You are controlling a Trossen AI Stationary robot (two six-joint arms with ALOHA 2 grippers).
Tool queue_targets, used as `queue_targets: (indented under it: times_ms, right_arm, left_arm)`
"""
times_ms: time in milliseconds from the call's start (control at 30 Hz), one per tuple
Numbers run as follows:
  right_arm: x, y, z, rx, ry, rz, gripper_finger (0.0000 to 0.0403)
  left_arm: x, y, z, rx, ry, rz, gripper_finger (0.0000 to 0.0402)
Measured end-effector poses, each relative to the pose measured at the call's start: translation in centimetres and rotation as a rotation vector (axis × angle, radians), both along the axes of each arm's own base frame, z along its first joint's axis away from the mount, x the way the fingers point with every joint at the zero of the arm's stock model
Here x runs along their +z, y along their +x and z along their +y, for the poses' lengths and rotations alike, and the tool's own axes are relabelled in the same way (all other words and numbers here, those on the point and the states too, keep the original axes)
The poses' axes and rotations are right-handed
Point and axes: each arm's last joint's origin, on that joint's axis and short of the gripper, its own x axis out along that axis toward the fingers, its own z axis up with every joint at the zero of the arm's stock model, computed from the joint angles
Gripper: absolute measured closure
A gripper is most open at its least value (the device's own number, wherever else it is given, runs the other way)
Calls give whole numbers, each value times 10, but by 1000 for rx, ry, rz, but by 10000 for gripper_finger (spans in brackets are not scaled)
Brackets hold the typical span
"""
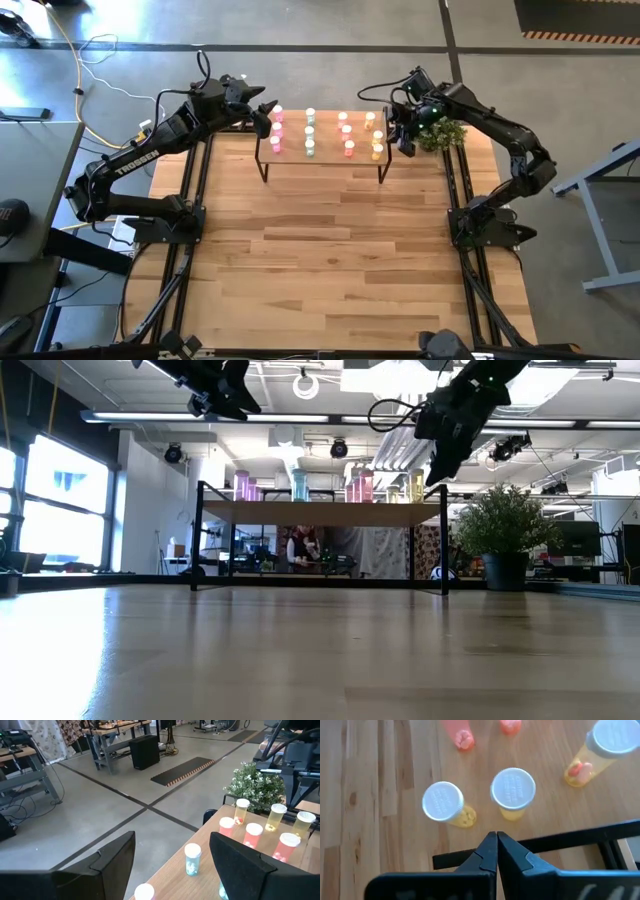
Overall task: Pick and place medicine bottles onto shelf by color
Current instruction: Adjust the pill bottles on the shelf
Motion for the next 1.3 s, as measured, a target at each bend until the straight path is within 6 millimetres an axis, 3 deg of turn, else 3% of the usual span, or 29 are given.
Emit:
queue_targets:
  times_ms: [1300]
  right_arm:
    - [4,14,3,26,-61,-54,403]
  left_arm:
    - [0,-1,0,21,4,3,157]
